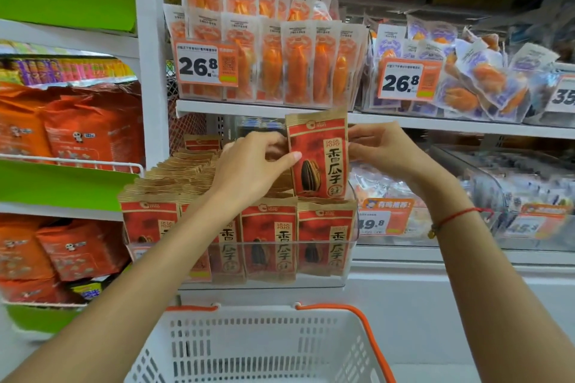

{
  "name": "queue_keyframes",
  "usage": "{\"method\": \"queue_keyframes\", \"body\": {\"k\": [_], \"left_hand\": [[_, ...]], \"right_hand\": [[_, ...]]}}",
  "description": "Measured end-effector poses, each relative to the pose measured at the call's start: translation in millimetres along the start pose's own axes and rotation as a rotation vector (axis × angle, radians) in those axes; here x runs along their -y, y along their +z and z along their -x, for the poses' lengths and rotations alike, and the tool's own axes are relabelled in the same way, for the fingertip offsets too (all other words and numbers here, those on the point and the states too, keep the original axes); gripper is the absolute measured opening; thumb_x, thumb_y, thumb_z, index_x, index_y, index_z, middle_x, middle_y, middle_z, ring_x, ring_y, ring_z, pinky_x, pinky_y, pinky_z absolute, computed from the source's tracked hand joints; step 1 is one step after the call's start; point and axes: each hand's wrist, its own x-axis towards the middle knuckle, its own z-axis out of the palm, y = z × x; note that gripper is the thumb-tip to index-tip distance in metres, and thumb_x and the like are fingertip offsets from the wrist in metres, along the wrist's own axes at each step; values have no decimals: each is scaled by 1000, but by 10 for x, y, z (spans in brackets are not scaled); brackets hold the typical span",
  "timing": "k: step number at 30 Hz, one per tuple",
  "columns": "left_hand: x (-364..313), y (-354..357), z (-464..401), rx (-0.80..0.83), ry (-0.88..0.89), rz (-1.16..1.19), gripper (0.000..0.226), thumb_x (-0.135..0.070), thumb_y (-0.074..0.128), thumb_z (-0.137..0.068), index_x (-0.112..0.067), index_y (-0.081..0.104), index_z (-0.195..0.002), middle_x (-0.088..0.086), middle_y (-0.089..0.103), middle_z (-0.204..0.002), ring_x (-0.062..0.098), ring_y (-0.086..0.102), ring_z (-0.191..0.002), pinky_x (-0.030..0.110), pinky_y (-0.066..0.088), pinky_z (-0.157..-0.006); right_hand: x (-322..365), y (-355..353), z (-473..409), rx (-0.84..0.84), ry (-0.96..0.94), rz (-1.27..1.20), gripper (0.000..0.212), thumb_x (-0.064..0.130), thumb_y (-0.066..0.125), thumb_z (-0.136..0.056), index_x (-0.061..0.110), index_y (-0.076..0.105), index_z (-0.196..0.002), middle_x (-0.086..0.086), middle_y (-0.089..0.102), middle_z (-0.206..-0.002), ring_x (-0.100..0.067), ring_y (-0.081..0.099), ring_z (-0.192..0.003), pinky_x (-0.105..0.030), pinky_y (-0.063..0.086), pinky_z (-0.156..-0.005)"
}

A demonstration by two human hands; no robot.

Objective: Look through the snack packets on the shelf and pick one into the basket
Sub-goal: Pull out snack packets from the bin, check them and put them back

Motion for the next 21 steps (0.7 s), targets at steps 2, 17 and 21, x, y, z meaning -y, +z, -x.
{"method": "queue_keyframes", "body": {"k": [2,17,21], "left_hand": [[29,61,10,49,-4,-39,34,-51,59,-90,-26,69,-112,-8,71,-110,14,62,-110,46,40,-106],[29,212,97,71,62,-145,22,-33,55,-97,-37,66,-116,-14,66,-120,11,56,-116,35,47,-95],[11,214,136,146,93,-301,31,-29,43,-100,-34,69,-114,-10,63,-127,14,50,-123,36,43,-97]], "right_hand": [[-21,13,-11,10,54,9,21,6,50,-98,17,67,-93,-2,71,-86,-4,68,-71,-17,54,-70],[-370,76,91,105,83,159,19,24,73,-84,13,77,-99,9,74,-88,1,69,-82,-10,51,-70],[-364,80,80,143,82,211,12,22,74,-82,17,77,-93,5,75,-88,-9,69,-89,-26,54,-85]]}}
